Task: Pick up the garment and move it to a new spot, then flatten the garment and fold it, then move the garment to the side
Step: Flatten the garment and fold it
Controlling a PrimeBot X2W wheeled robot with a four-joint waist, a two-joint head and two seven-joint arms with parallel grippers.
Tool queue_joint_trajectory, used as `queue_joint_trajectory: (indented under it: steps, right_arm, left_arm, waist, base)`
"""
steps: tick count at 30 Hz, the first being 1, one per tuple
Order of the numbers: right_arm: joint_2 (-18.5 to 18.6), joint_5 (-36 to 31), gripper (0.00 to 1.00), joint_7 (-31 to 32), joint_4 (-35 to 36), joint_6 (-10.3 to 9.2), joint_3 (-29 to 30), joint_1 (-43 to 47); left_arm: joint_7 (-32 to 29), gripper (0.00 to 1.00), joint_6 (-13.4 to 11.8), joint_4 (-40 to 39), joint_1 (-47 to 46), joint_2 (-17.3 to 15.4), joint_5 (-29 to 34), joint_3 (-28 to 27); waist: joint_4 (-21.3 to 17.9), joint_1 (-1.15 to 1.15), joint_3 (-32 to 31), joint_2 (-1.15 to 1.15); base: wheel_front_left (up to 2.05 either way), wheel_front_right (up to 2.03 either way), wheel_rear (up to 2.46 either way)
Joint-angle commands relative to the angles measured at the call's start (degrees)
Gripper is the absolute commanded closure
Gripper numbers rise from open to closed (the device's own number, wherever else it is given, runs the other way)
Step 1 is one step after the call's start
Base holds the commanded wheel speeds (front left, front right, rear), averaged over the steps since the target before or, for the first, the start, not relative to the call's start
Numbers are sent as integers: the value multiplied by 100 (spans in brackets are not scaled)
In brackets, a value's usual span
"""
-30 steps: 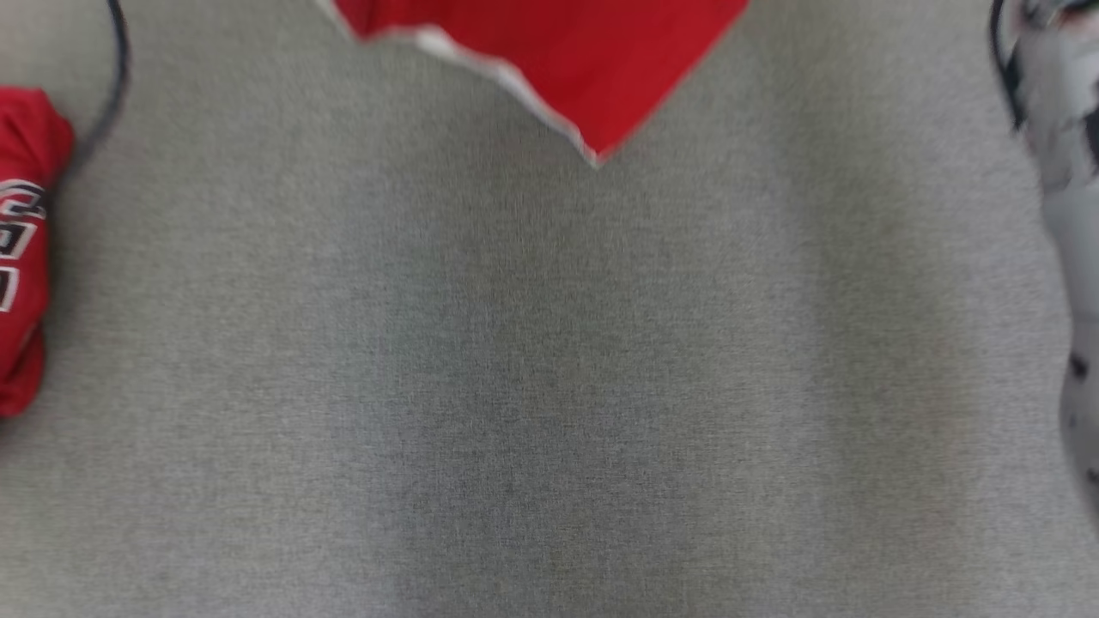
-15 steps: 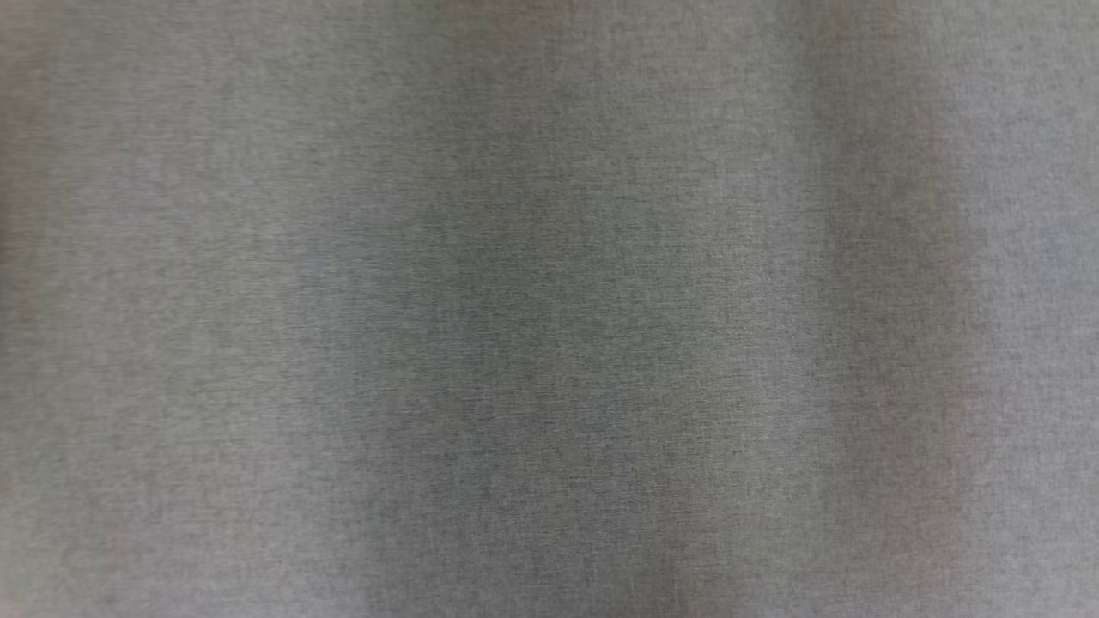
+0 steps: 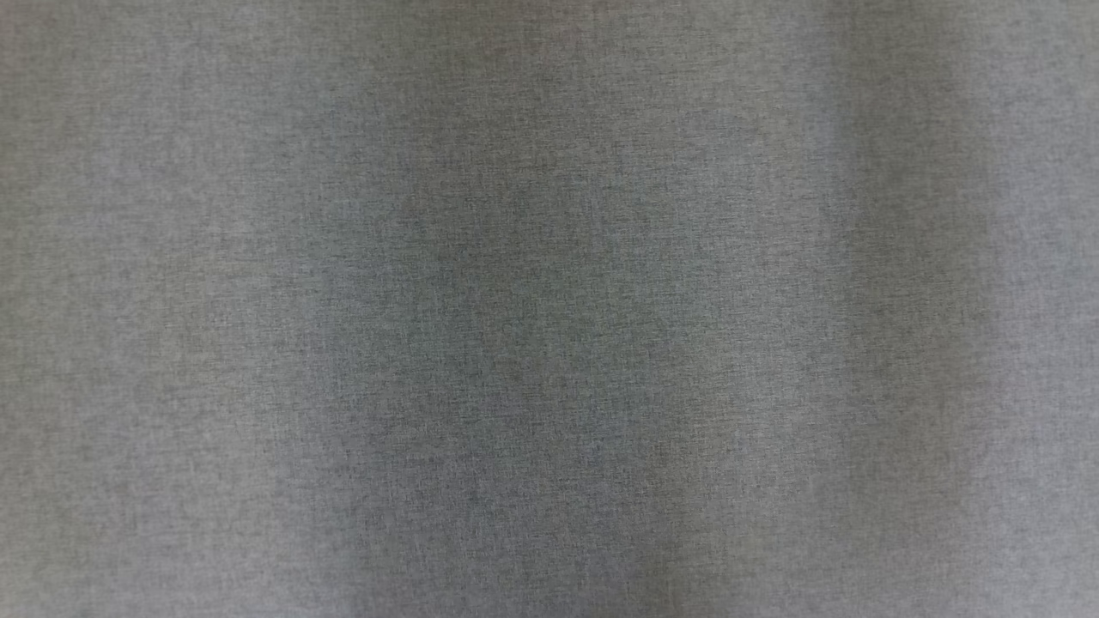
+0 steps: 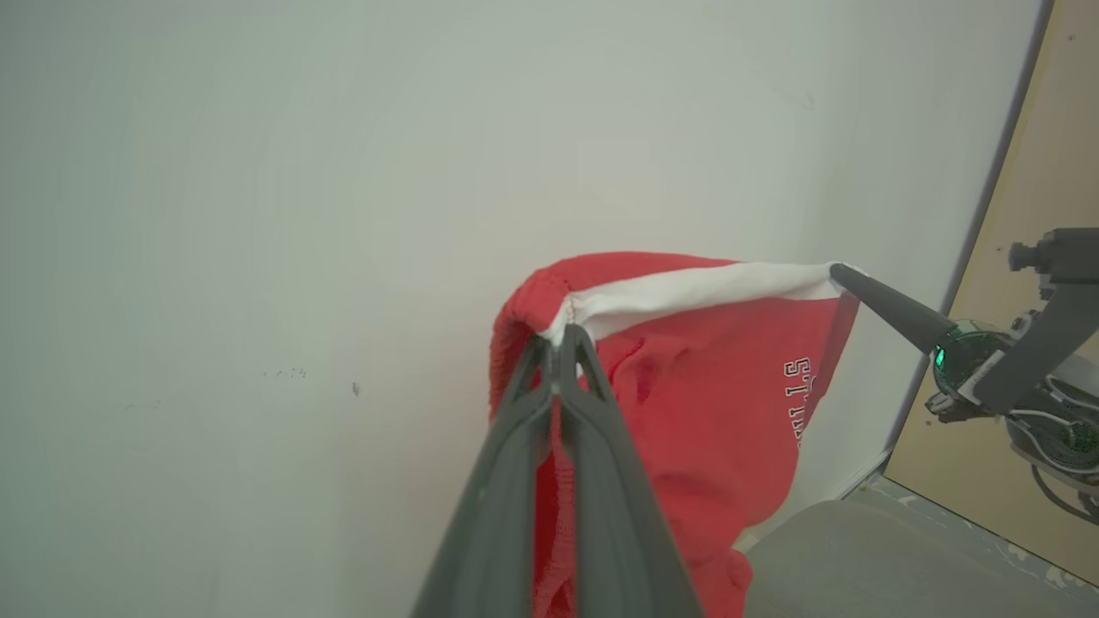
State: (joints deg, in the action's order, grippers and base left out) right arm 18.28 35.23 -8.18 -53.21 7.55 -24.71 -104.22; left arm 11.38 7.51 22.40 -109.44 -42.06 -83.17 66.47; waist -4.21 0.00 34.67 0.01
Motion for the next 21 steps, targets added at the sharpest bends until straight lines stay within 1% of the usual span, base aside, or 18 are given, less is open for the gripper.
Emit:
queue_joint_trajectory:
  steps: [1, 7, 12, 14, 15, 17, 21]
  right_arm:
    - [28, 21, 100, -37, 19, -13, -35, 101]
    - [242, 336, 100, -152, 346, -13, -363, 560]
    - [511, 669, 100, -289, 911, -13, -654, 1486]
    - [635, 817, 100, -346, 1208, -13, -744, 1973]
    - [722, 897, 100, -378, 1351, -13, -774, 2258]
    - [839, 1077, 100, -413, 1676, -13, -814, 2831]
    - [1102, 1432, 100, -494, 2345, -13, -764, 4127]
  left_arm:
    - [41, 100, -6, -36, 99, -37, -39, 33]
    - [267, 100, -6, -328, 483, -103, -92, 238]
    - [374, 100, -6, -653, 1205, -106, -12, 227]
    - [382, 100, -6, -810, 1612, -136, 100, -36]
    - [383, 100, -6, -898, 1909, -82, 122, -177]
    - [374, 100, -6, -1077, 2475, -108, 301, -418]
    - [376, 100, -6, -1444, 3766, -1, 545, -1019]
  waist:
    - [10, 0, 0, -1]
    - [108, 0, -83, -1]
    - [211, 0, -397, -1]
    - [229, 0, -554, -1]
    - [271, 0, -660, -1]
    - [280, 0, -839, -1]
    - [336, 0, -1241, -1]
  base:
    - [0, 0, 0]
    - [0, 0, 0]
    - [0, 0, 0]
    - [0, 0, 0]
    - [0, 0, 0]
    - [0, 0, 0]
    - [0, 0, 0]
